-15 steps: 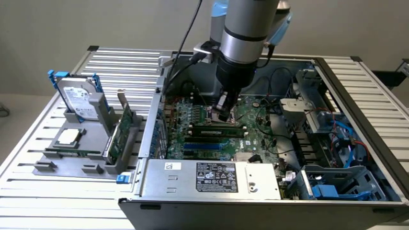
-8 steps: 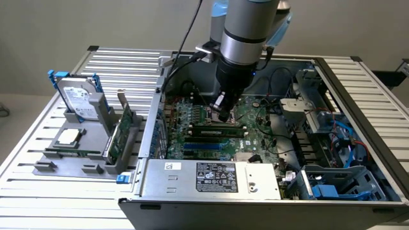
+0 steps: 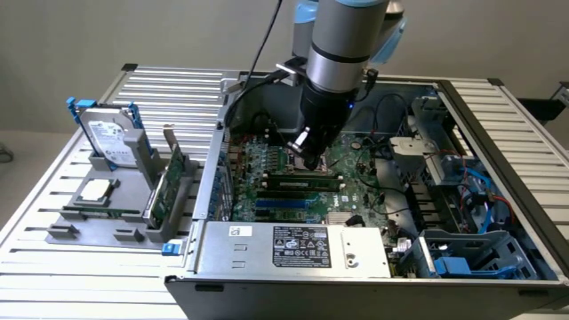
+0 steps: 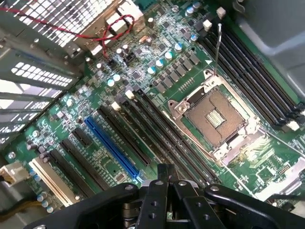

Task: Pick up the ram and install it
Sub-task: 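Press down the ram until it locks into place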

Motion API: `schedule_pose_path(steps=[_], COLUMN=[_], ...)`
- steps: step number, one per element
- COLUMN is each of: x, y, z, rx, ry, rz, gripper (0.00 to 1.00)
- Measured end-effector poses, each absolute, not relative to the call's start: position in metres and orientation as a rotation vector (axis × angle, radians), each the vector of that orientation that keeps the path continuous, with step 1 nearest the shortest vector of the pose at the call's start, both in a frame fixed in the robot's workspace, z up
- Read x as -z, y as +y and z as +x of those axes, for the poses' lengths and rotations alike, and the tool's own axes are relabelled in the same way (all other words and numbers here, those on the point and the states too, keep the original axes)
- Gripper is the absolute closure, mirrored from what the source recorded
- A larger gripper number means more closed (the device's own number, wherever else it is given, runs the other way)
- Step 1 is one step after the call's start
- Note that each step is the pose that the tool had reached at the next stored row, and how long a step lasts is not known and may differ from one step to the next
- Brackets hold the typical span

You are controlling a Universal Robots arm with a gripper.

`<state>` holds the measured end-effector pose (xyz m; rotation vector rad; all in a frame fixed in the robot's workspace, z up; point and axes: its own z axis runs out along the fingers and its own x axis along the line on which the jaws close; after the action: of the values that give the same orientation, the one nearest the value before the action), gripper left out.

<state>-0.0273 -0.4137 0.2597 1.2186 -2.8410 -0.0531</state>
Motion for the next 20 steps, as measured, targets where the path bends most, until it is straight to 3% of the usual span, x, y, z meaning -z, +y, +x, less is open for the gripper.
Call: schedule_pose_path(steps=[20], x=[-0.2524], y=[-0.4137], z=[-0.0273], rx=[0.066], ry=[-3.021], rz=[0.687], gripper=[0.89])
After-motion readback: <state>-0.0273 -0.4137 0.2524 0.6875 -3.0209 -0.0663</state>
